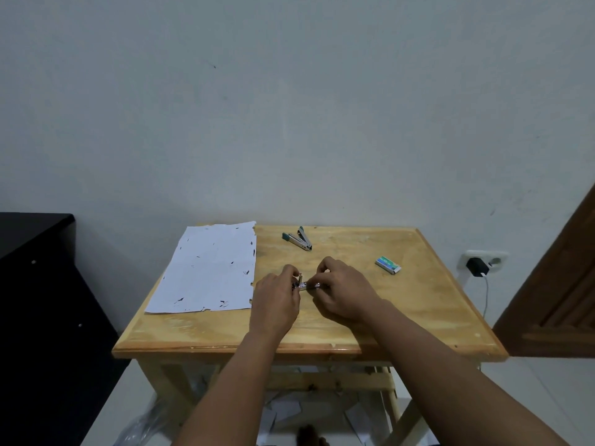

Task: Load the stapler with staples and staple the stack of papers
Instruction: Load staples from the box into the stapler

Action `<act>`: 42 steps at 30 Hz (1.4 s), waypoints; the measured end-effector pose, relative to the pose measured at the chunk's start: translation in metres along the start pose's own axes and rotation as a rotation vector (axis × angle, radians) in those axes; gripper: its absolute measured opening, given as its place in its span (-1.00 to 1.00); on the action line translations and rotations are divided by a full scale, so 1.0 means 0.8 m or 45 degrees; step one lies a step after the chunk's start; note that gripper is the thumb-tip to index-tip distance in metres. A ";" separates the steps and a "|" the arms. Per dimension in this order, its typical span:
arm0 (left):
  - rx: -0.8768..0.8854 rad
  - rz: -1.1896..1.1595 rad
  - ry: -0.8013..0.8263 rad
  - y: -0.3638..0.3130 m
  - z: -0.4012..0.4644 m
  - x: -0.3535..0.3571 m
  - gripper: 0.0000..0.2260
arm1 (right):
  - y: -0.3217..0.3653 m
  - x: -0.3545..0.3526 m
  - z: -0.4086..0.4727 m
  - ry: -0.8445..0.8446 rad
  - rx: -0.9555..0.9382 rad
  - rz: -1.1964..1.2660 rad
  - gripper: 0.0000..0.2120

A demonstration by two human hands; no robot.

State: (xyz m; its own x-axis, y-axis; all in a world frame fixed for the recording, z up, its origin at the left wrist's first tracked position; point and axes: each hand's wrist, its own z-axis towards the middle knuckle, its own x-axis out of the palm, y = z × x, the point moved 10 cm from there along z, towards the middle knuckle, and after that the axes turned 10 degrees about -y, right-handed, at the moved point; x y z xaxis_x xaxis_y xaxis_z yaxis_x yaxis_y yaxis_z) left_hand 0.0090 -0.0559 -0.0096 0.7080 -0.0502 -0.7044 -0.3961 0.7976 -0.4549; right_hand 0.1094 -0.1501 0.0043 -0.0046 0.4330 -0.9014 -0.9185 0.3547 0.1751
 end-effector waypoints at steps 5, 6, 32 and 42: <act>0.008 0.007 0.001 0.000 0.002 0.000 -0.75 | 0.006 0.003 -0.001 0.057 -0.081 -0.155 -0.66; 0.003 0.009 0.001 0.001 0.002 0.000 -0.74 | 0.007 0.003 0.000 0.063 -0.093 -0.203 -0.66; 0.149 0.064 0.010 -0.013 0.001 -0.002 -0.82 | -0.051 -0.002 -0.014 -0.017 0.429 0.322 -0.63; 0.273 0.146 0.115 -0.013 -0.003 0.015 -0.69 | -0.056 0.007 -0.023 -0.191 0.515 0.388 -0.72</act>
State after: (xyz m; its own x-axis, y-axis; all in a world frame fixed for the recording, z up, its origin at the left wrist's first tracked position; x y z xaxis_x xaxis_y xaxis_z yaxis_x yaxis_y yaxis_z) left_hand 0.0202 -0.0664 -0.0147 0.6069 0.0021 -0.7948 -0.3311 0.9098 -0.2504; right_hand 0.1433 -0.1790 -0.0161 -0.1636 0.6697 -0.7244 -0.6582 0.4729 0.5858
